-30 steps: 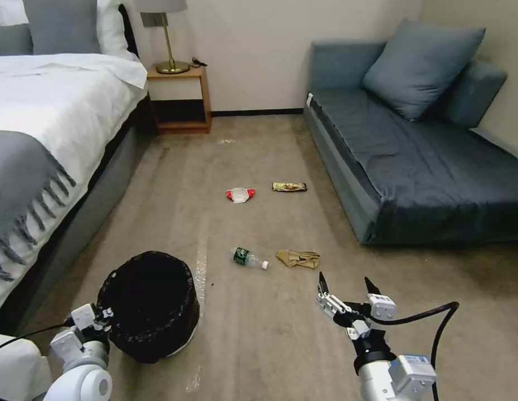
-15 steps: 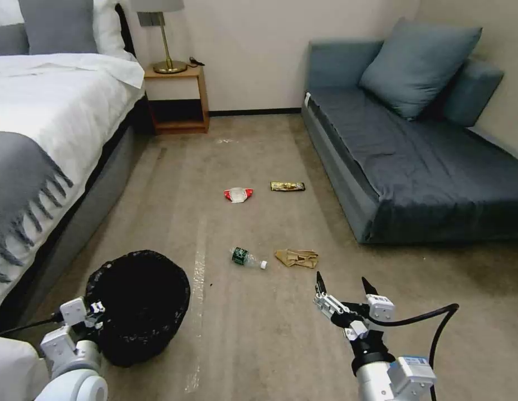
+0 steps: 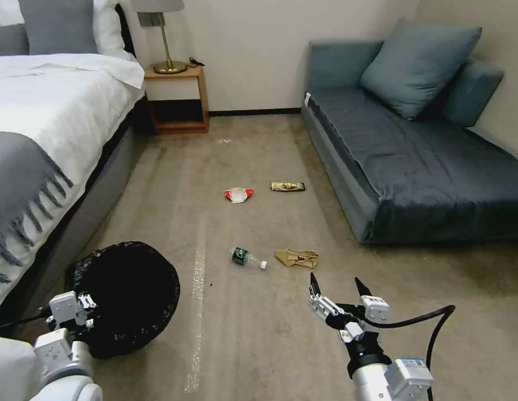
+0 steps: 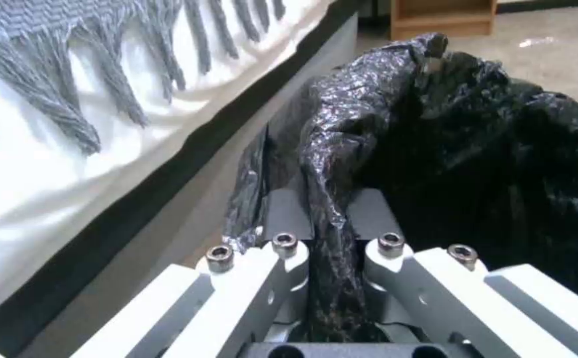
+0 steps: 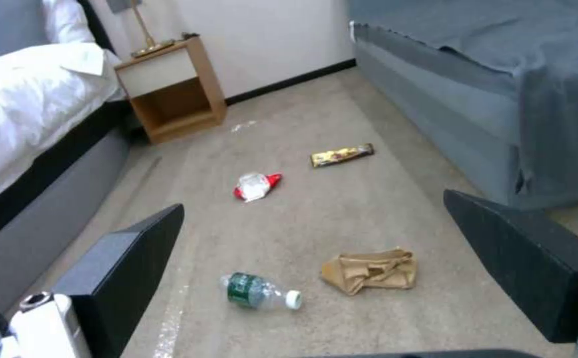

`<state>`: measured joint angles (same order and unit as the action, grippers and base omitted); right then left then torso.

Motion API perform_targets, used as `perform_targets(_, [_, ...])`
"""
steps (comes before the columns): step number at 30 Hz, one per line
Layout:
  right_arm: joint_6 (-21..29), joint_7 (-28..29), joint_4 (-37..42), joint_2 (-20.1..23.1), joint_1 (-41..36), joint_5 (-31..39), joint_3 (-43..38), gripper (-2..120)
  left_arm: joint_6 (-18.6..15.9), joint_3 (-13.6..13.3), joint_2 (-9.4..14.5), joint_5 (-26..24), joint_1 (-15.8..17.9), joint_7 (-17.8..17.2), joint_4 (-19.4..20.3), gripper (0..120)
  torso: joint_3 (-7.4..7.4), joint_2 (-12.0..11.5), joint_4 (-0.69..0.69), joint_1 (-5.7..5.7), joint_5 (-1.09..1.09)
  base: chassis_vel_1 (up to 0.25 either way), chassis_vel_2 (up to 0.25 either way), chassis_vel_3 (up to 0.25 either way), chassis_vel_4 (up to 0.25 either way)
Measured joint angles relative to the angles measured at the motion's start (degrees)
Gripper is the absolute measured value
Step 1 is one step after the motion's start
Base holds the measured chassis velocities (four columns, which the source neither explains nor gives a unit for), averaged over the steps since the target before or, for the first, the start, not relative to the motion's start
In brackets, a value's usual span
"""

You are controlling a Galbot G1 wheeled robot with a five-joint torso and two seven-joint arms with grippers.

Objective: Pick up the trash bin, then pick up the garbage on the floor and place it into the trash bin.

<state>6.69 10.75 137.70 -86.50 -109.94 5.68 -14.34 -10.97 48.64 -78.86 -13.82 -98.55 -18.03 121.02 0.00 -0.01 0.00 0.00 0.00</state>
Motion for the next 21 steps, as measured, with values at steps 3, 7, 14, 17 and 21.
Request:
perform_targets(3, [-1.29, -0.89, -0.41, -0.13, 0.00, -0.01, -0.19, 100, 0.35, -0.06, 0.03, 0.45, 0.02, 0.11, -0.03, 6, 0.00, 0.00, 0.00, 0.00, 0.00, 0.000, 0.000, 0.000, 0.000])
perform_targets(7, [-1.89, -1.15, -0.60, -0.13, 0.05, -0.06, -0.34, 100, 0.69, -0.22, 0.05, 0.73, 0.03, 0.12, -0.45, 6, 0.00, 0.00, 0.00, 0.00, 0.00, 0.000, 0.000, 0.000, 0.000])
perform_targets(14, [-2.38, -1.42, -1.03, -0.12, 0.24, 0.00, -0.48, 100, 1.02, -0.45, -0.13, 1.03, 0.06, 0.14, -1.08, 6, 0.00, 0.00, 0.00, 0.00, 0.00, 0.000, 0.000, 0.000, 0.000])
perform_targets(17, [-3.07, -1.62, -1.62, -0.09, 0.55, 0.25, -0.56, 100, 1.24, -0.72, -0.39, 1.20, 0.26, 0.17, -1.54, 6, -0.01, 0.01, 0.00, 0.00, 0.00, -0.060, 0.066, 0.062, -0.070])
perform_targets(21, [-3.18, -1.62, -1.83, 0.04, 0.75, 0.39, -0.69, 100, 1.38, -0.75, -0.41, 1.21, 0.50, 0.22, -1.94, 5, 0.00, 0.01, 0.00, 0.00, 0.00, -0.093, 0.094, 0.100, -0.107])
